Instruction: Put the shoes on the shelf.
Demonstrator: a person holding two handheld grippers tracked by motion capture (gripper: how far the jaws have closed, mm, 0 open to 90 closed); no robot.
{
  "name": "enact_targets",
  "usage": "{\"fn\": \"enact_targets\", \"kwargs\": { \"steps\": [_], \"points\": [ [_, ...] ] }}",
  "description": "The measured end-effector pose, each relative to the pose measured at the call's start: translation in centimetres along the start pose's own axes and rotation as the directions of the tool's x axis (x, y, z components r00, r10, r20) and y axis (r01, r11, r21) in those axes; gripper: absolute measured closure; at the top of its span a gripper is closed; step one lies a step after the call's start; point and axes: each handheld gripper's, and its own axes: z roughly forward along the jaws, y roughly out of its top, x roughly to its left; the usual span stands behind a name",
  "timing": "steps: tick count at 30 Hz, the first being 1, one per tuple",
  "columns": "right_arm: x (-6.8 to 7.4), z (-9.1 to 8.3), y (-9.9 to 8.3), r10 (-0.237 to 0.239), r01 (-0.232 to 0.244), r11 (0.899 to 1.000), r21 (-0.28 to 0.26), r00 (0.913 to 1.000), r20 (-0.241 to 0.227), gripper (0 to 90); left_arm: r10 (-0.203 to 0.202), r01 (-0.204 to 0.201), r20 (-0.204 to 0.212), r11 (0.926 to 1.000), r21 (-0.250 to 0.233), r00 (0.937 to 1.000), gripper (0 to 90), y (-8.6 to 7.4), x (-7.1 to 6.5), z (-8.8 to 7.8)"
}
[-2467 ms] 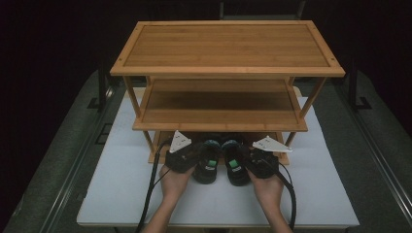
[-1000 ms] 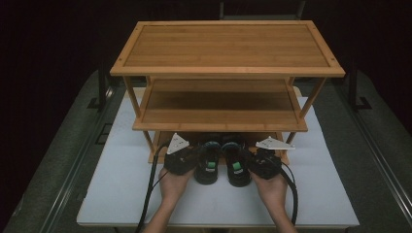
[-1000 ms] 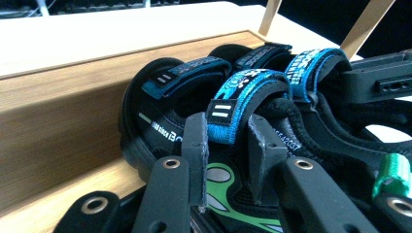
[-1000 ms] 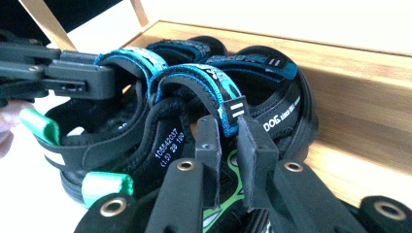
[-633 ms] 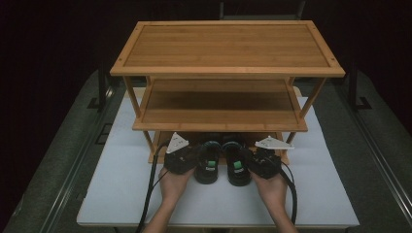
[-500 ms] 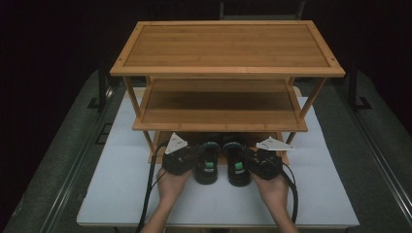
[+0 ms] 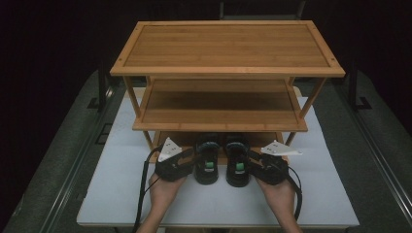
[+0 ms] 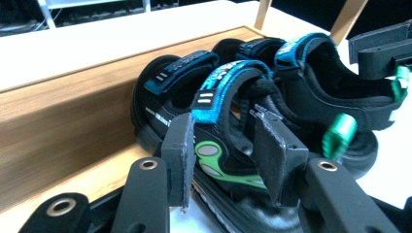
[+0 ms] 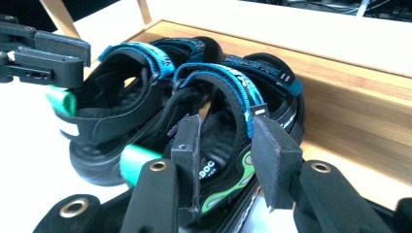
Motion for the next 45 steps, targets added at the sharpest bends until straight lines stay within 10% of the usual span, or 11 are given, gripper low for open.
{"fn": "enact_targets", "kwargs": {
  "steps": [21, 32, 45],
  "points": [
    [0.7, -2.9, -3.6, -0.069, 0.071, 0.997, 0.038, 0.9967, -0.043, 84.4, 0.047, -0.049, 0.033, 0.9971, 0.058, 0.9984, 51.8, -2.7, -1.9, -1.0],
    [0.7, -1.4, -4.4, -0.092, 0.097, 0.989, 0.111, 0.9947, -0.047, 53.8, 0.048, -0.053, 0.051, 0.9936, 0.1, 0.9976, 42.7, -3.4, -2.4, 0.3],
    [1.2, 0.3, -4.6, -0.116, 0.124, 0.979, 0.159, 0.9914, -0.061, 46.1, 0.034, -0.042, 0.059, 0.9901, 0.134, 0.9977, 35.2, -3.7, -2.6, 1.3]
  ]
}}
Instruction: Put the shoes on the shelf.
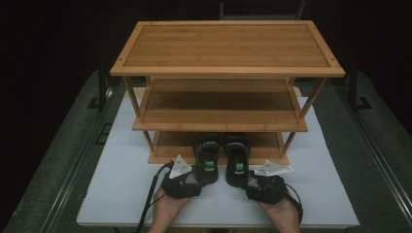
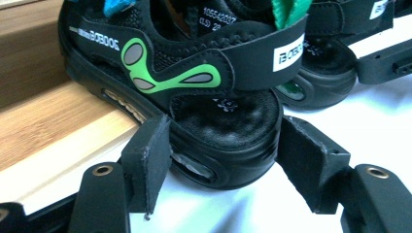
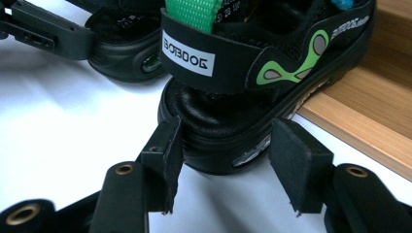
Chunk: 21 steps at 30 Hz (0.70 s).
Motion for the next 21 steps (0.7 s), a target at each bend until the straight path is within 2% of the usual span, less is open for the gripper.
{"fn": "enact_targets", "kwargs": {
  "steps": [7, 14, 18, 21],
  "points": [
    [0.1, 0.2, 0.1, -0.011, 0.011, 1.0, 0.002, 0.9999, -0.011, 47.8, 0.003, -0.003, -0.014, 1.0, -0.001, 0.9999, 34.5, 0.1, -0.1, 0.0],
    [-0.1, 0.1, 0.5, 0.004, -0.005, 1.0, -0.021, 0.9996, -0.028, 48.5, -0.02, 0.02, 0.004, 0.9996, -0.022, 0.9998, 37.1, 0.5, 0.3, 0.0],
    [-0.3, 0.1, 0.6, 0.007, -0.008, 1.0, -0.03, 0.999, -0.044, 49.4, -0.022, 0.023, 0.011, 0.9991, -0.035, 0.9997, 37.8, 0.9, 0.5, 0.0],
    [-0.7, 0.0, 0.8, 0.015, -0.017, 0.999, -0.038, 0.998, -0.062, 49.7, -0.012, 0.012, 0.011, 0.9996, -0.026, 0.9999, 38.0, 1.3, 0.5, 0.1]
  ]
}}
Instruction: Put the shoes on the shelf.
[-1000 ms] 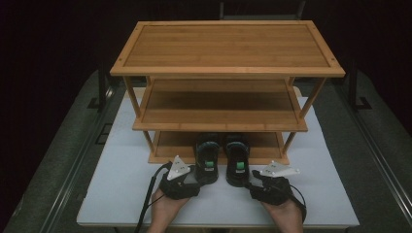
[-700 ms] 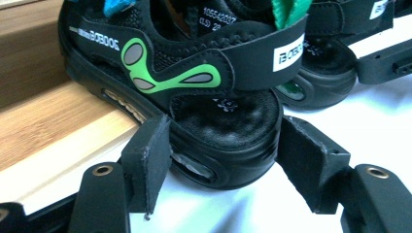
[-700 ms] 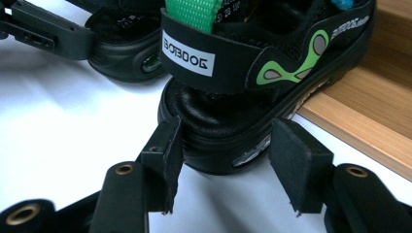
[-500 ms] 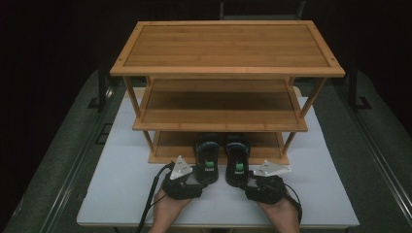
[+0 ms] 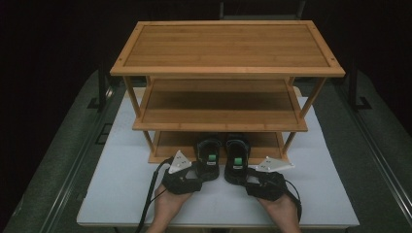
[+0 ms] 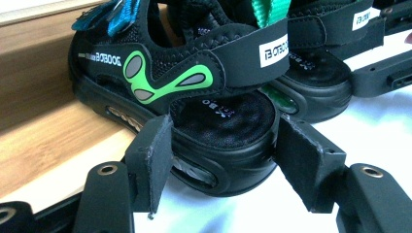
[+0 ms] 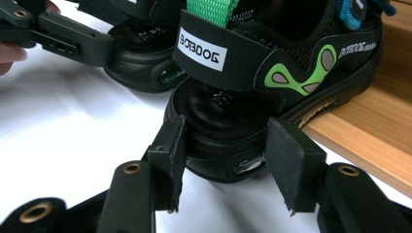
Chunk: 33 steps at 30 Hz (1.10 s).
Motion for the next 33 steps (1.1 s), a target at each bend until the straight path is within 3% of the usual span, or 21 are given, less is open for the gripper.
{"fn": "enact_targets", "kwargs": {
  "steps": [10, 19, 33],
  "points": [
    [-0.3, 0.3, 0.9, -0.012, 0.012, 1.0, -0.024, 0.9999, -0.002, 50.7, 0.0, 0.0, 0.006, 1.0, 0.005, 1.0, 38.1, 0.6, 0.5, 0.7],
    [-0.5, 1.2, 1.5, -0.034, 0.035, 0.999, -0.012, 0.9994, 0.009, 51.0, -0.004, 0.004, 0.013, 1.0, 0.005, 0.9999, 38.5, 0.9, 1.1, 1.5],
    [-0.5, 2.2, 2.2, -0.073, 0.076, 0.997, -0.025, 0.9916, 0.107, 55.6, 0.035, -0.036, -0.053, 0.9992, -0.017, 0.998, 43.0, 1.7, 1.4, 2.8]
  ]
}}
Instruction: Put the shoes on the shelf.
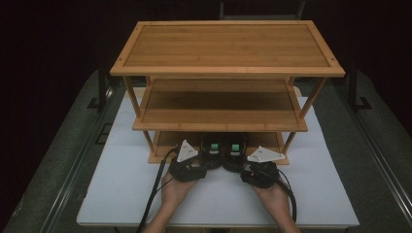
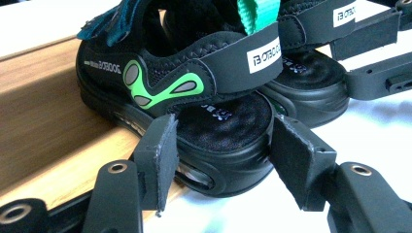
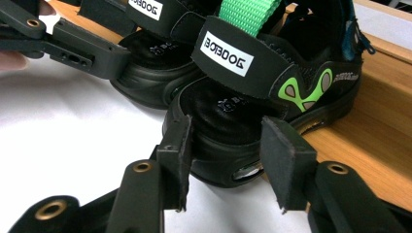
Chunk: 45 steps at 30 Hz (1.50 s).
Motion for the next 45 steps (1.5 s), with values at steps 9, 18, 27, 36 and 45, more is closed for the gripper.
{"fn": "enact_targets", "kwargs": {
  "steps": [9, 18, 27, 36, 45],
  "points": [
    [0.1, 0.7, 0.2, 0.01, -0.009, 1.0, -0.016, 0.9991, 0.042, 58.9, 0.001, -0.001, -0.037, 1.0, -0.002, 0.9993, 46.3, 0.4, 0.2, 0.6],
    [-0.2, 1.4, 0.3, 0.026, -0.023, 0.999, -0.033, 0.9966, 0.078, 59.3, -0.005, 0.005, -0.057, 1.0, 0.0, 0.9984, 47.1, 0.9, 0.6, 1.4],
    [-0.2, 1.9, 0.6, 0.013, -0.009, 0.999, -0.038, 0.9933, 0.115, 60.1, -0.015, 0.015, -0.07, 0.9999, -0.001, 0.9974, 47.7, 1.2, 0.8, 1.9],
    [-0.1, 2.0, 0.8, 0.015, -0.007, 0.998, -0.056, 0.9908, 0.135, 69.2, -0.019, 0.017, -0.081, 0.9997, -0.016, 0.9965, 49.3, 1.3, 0.8, 2.0],
    [0.4, 2.4, 1.0, -0.013, 0.023, 0.997, -0.071, 0.991, 0.133, 79.6, 0.035, -0.037, -0.074, 0.9989, -0.029, 0.9966, 73.2, 1.7, 0.7, 1.9]
  ]
}}
